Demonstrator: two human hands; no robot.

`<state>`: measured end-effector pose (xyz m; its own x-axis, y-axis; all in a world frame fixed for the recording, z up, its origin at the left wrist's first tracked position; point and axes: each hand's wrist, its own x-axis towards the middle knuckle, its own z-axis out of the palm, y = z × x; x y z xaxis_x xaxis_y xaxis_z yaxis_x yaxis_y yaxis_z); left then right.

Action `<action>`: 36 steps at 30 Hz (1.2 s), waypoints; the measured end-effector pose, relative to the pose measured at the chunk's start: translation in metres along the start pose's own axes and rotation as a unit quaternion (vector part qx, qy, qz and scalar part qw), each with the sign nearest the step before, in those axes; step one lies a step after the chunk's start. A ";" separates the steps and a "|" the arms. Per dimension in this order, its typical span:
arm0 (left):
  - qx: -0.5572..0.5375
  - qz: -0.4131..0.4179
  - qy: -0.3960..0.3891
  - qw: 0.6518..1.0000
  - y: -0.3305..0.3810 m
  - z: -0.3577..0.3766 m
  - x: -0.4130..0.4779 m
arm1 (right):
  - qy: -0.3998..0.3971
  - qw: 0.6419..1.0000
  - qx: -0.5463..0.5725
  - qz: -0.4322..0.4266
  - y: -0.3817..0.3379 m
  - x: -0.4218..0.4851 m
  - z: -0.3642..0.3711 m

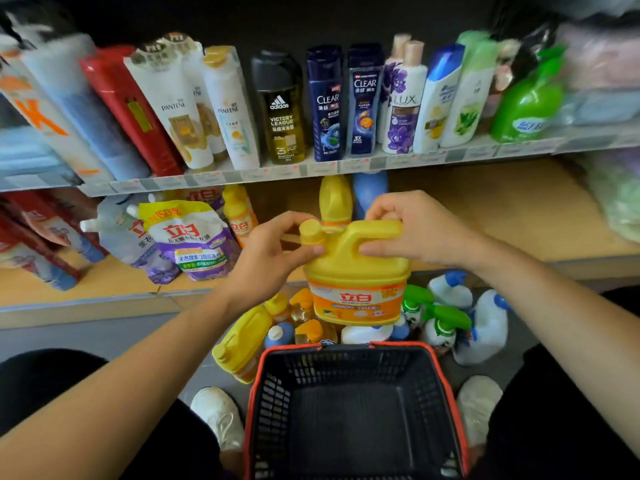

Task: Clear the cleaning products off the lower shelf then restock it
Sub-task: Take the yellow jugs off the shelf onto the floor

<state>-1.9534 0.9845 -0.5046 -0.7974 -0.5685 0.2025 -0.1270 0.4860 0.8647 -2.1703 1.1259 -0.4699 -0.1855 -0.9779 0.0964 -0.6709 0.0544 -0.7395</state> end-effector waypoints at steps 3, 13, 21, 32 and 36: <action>0.007 0.002 -0.013 1.000 0.003 0.019 -0.003 | -0.007 0.998 -0.052 0.021 0.007 -0.015 0.004; 0.152 0.157 -0.034 0.975 0.007 0.032 0.002 | 0.047 0.999 -0.012 -0.018 0.011 -0.030 0.010; 0.122 0.166 -0.007 0.979 0.012 0.040 -0.001 | 0.040 0.999 -0.005 -0.031 0.013 -0.032 0.013; -0.109 -0.001 -0.024 0.994 0.000 0.029 0.002 | 0.077 0.995 0.064 0.008 0.015 -0.026 0.005; -0.177 -0.036 -0.052 0.982 -0.004 0.031 0.000 | 0.083 0.987 0.134 0.024 0.016 -0.023 0.001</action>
<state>-1.9708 1.0035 -0.5220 -0.8521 -0.5132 0.1023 0.0132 0.1744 0.9846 -2.1764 1.1496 -0.4848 -0.3419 -0.9281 0.1477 -0.4485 0.0230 -0.8935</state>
